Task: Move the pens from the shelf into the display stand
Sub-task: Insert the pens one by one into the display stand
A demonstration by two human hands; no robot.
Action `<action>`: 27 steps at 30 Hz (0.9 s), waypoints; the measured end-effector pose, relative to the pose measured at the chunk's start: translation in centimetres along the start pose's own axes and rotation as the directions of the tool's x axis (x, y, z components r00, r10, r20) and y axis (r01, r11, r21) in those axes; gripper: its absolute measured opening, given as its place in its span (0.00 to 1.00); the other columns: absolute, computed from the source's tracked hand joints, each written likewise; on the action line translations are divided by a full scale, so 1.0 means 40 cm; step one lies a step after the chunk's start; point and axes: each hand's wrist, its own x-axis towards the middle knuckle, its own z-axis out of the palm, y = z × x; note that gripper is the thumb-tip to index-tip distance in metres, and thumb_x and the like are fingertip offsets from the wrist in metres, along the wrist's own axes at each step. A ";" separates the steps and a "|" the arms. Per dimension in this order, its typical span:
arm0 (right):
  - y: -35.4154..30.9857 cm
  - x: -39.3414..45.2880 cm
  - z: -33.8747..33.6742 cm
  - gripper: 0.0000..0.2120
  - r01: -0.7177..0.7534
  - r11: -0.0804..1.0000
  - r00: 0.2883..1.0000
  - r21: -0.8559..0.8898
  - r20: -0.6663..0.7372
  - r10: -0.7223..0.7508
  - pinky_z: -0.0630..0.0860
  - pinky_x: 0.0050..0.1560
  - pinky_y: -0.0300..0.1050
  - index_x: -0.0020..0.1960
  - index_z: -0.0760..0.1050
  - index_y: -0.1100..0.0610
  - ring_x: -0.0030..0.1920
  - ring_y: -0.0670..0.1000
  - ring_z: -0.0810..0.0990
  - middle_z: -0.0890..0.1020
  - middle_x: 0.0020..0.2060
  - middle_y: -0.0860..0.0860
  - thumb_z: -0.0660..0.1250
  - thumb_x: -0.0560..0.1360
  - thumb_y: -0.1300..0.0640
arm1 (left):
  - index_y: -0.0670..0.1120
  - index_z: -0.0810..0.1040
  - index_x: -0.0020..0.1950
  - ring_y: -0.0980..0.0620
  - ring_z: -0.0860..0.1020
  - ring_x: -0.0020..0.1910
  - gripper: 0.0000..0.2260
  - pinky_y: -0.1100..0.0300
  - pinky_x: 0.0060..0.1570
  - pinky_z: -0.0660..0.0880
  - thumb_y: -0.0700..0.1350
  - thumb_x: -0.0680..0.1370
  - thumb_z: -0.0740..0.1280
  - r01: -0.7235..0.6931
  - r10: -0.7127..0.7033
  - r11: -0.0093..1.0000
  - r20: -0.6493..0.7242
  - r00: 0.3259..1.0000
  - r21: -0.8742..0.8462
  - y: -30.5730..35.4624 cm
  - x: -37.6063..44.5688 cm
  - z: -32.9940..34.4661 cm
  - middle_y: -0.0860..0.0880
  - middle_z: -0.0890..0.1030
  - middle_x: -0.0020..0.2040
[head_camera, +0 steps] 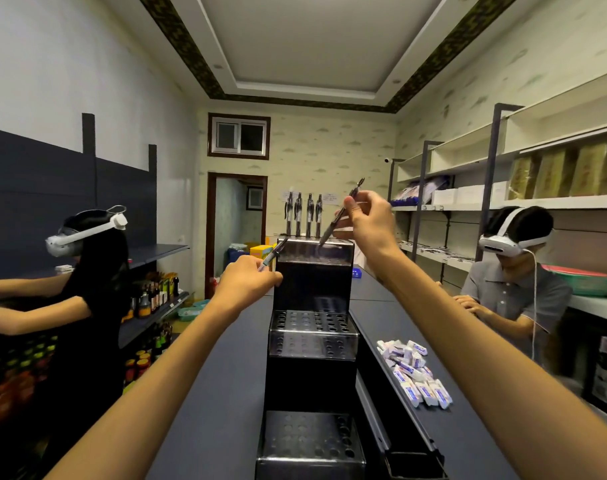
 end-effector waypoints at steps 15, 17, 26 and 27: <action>0.001 0.112 0.031 0.13 0.118 0.949 0.985 -0.292 -0.089 -0.150 0.82 0.54 0.59 0.64 0.78 0.63 0.53 0.59 0.84 0.84 0.54 0.60 0.67 0.81 0.60 | 0.46 0.74 0.35 0.56 0.71 0.31 0.11 0.60 0.36 0.71 0.45 0.75 0.71 -0.169 0.176 0.981 0.082 0.981 -0.092 -0.007 -0.022 -0.043 0.51 0.76 0.31; 0.006 0.122 0.038 0.13 0.115 0.942 0.986 -0.314 -0.080 -0.147 0.82 0.55 0.60 0.64 0.78 0.64 0.53 0.60 0.84 0.84 0.54 0.60 0.67 0.81 0.60 | 0.43 0.77 0.36 0.56 0.72 0.31 0.10 0.60 0.35 0.71 0.45 0.75 0.72 -0.159 0.167 0.983 0.088 0.982 -0.087 -0.008 -0.021 -0.047 0.51 0.76 0.31; 0.039 0.147 0.050 0.15 0.077 0.910 0.997 -0.407 0.049 -0.063 0.82 0.55 0.60 0.66 0.78 0.64 0.51 0.61 0.85 0.84 0.56 0.61 0.67 0.81 0.60 | 0.48 0.70 0.35 0.53 0.72 0.32 0.13 0.58 0.36 0.72 0.42 0.77 0.70 -0.165 0.172 0.980 0.054 0.984 -0.107 -0.005 -0.017 -0.043 0.49 0.75 0.32; 0.043 0.151 0.049 0.14 0.068 0.900 0.997 -0.430 0.063 -0.045 0.82 0.56 0.59 0.65 0.79 0.64 0.50 0.61 0.85 0.84 0.54 0.61 0.68 0.81 0.59 | 0.49 0.70 0.35 0.53 0.72 0.33 0.13 0.57 0.37 0.72 0.42 0.76 0.70 -0.164 0.171 0.980 0.048 0.984 -0.114 -0.005 -0.017 -0.040 0.50 0.75 0.32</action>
